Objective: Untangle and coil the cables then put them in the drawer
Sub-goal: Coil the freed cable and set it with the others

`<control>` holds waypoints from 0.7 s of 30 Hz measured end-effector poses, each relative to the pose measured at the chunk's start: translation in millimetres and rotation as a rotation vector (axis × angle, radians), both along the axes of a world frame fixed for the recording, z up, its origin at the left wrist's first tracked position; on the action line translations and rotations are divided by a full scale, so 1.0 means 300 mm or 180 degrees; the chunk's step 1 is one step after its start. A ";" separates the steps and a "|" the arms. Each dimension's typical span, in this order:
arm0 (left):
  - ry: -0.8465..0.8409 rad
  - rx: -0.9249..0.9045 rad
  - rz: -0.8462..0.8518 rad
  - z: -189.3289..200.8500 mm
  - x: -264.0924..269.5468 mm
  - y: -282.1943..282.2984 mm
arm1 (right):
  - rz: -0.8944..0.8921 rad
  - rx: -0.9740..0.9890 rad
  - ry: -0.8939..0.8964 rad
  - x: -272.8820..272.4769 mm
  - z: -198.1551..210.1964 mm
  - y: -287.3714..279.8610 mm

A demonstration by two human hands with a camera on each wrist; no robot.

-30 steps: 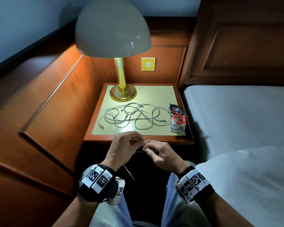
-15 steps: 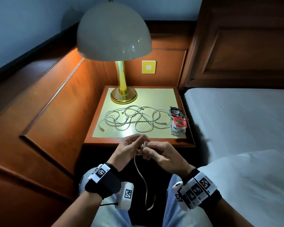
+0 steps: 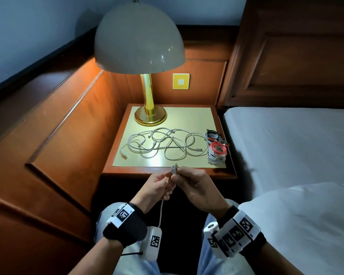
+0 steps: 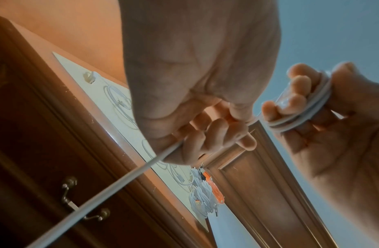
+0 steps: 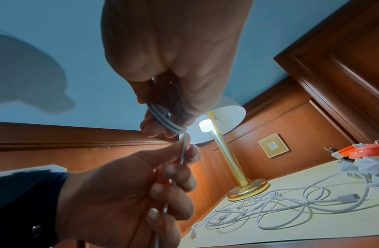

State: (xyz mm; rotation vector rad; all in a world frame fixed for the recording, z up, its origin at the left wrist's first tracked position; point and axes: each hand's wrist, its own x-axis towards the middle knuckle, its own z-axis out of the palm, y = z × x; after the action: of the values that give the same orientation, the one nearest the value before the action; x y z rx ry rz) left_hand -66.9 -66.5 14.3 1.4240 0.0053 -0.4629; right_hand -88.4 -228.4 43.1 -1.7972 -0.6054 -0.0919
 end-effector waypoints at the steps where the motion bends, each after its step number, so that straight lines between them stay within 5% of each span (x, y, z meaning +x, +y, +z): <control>1: -0.0043 0.0061 -0.0011 -0.002 0.000 -0.001 | -0.0009 0.0080 0.0102 -0.002 0.001 0.001; 9: -0.0459 0.0393 0.0088 -0.019 0.010 -0.028 | -0.0123 0.0833 0.0766 0.007 0.010 0.015; 15: -0.0665 0.0540 0.0038 -0.055 -0.007 -0.043 | -0.0496 -0.0369 -0.0477 0.035 -0.055 0.005; 21: -0.1237 0.1328 -0.0343 -0.062 -0.054 -0.029 | -0.0770 -0.1166 -0.0869 0.101 -0.081 -0.057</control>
State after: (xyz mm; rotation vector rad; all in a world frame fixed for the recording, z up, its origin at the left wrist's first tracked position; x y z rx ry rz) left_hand -83.1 -75.1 -4.5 1.9141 -0.3046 -0.2739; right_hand -58.1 -245.5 18.7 -2.2307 -0.6225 -0.4196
